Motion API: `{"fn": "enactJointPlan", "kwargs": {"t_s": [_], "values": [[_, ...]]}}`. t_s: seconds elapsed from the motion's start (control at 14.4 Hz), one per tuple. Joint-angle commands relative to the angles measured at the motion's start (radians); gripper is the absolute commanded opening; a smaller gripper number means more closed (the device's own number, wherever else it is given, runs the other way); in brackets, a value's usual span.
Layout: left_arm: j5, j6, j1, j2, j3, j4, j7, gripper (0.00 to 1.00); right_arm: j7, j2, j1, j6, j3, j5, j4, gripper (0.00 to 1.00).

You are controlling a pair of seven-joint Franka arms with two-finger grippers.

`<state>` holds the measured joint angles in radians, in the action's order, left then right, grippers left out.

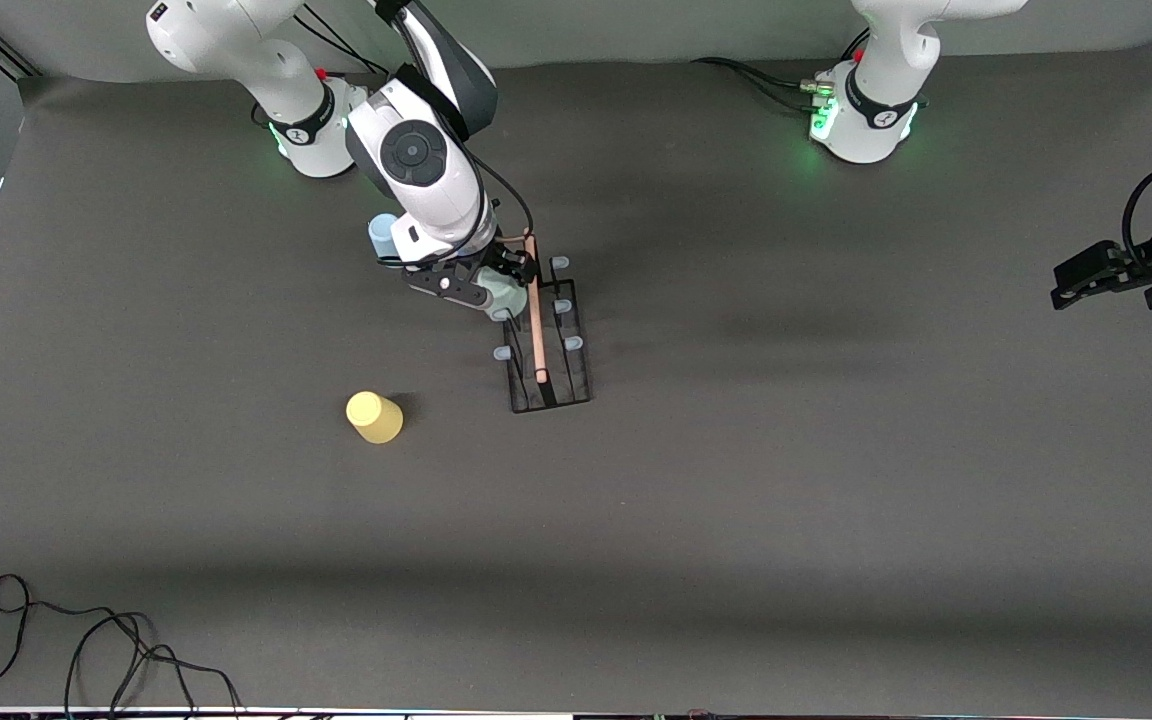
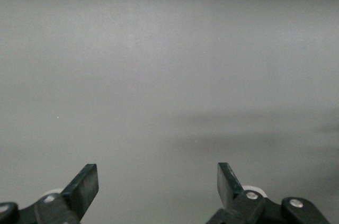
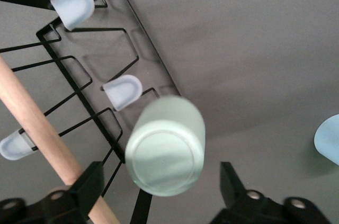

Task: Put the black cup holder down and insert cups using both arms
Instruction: 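Lower the green cup onto a rack peg and open the right gripper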

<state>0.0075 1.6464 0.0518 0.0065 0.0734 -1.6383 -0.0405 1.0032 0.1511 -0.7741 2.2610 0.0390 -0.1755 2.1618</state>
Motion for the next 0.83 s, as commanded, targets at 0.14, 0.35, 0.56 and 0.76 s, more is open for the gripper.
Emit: {"fn": "enactJointPlan", "kwargs": {"t_s": [0.14, 0.35, 0.56, 0.76], "values": [[-0.021, -0.016, 0.017, 0.014, 0.002, 0.031, -0.001, 1.0, -0.011, -0.03, -0.005, -0.084, 0.028, -0.016, -0.043, 1.0], [-0.024, -0.031, 0.02, 0.01, -0.015, 0.058, 0.016, 1.0, -0.157, -0.038, -0.007, -0.257, 0.135, -0.01, -0.143, 1.0], [-0.023, -0.034, 0.013, 0.015, -0.014, 0.061, 0.014, 1.0, -0.346, -0.035, -0.005, -0.327, 0.273, -0.015, -0.209, 1.0], [-0.011, -0.033, 0.017, 0.017, -0.014, 0.058, 0.016, 1.0, -0.533, -0.007, -0.002, -0.314, 0.392, -0.018, -0.215, 1.0]]}}
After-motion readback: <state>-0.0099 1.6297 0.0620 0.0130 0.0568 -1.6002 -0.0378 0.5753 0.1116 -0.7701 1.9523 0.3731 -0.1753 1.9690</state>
